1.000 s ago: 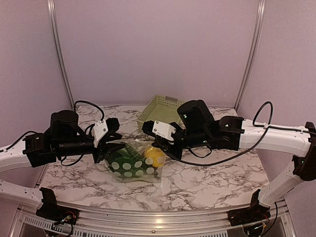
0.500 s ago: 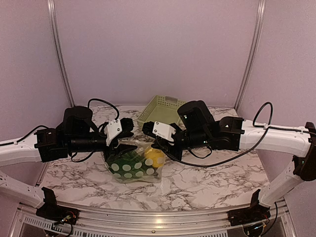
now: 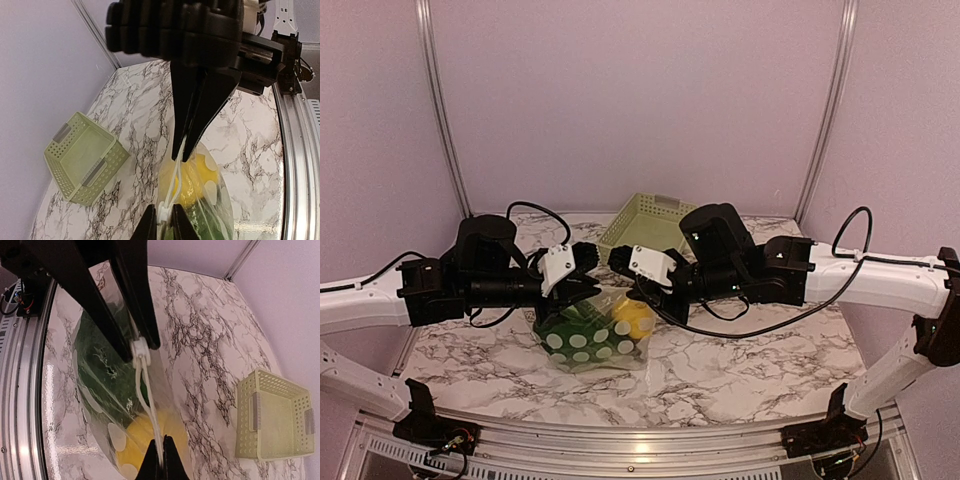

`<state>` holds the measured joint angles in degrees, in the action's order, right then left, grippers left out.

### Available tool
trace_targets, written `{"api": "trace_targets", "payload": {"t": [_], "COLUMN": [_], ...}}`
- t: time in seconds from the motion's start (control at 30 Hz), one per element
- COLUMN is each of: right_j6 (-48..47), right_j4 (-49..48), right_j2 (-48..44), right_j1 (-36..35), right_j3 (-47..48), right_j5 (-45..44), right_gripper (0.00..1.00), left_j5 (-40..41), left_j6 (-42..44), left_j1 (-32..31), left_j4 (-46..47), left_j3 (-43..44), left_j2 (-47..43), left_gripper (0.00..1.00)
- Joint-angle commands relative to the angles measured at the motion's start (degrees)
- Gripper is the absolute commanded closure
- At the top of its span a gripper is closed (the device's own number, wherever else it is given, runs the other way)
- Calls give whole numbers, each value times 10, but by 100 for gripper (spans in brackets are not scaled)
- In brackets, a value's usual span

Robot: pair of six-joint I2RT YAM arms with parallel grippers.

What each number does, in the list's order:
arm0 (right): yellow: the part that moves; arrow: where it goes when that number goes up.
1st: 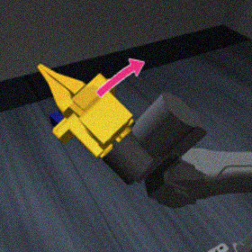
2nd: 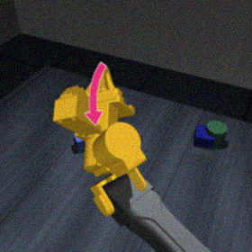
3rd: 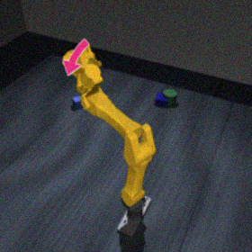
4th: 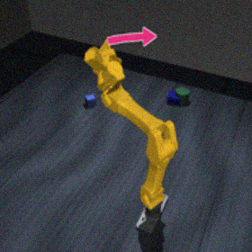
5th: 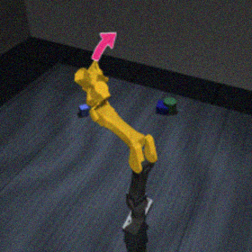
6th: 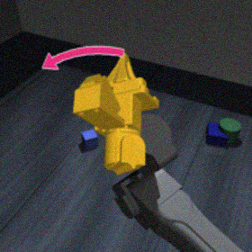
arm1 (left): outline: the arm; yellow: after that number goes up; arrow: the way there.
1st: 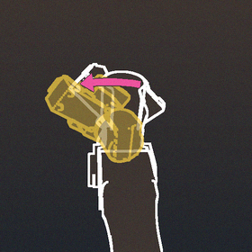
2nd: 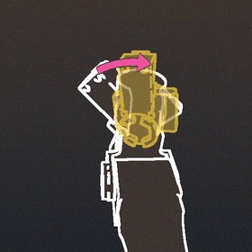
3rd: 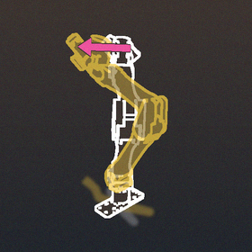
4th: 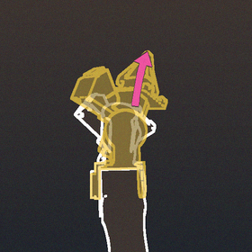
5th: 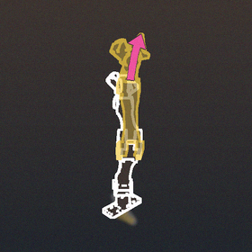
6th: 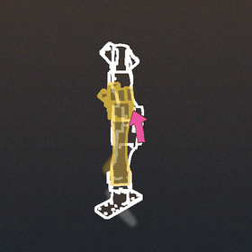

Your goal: Open the zip-top bag and remove the fake food

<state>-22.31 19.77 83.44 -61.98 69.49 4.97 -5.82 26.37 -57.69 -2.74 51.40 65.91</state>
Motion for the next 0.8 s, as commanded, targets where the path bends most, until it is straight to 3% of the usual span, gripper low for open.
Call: {"api": "trace_targets", "payload": {"t": [0.0, 0.77], "right_j6": [2, 36], "right_j4": [-10, -18], "right_j2": [-18, -76], "right_j1": [-1, 34], "right_j3": [-2, -64], "right_j5": [-10, -47], "right_gripper": [100, 100], "left_j5": [20, 170], "left_j6": [-1, -28], "left_j1": [4, 45], "left_j4": [-2, -96], "left_j3": [-4, -89], "left_j2": [-12, -163], "left_gripper": [91, 92]}}
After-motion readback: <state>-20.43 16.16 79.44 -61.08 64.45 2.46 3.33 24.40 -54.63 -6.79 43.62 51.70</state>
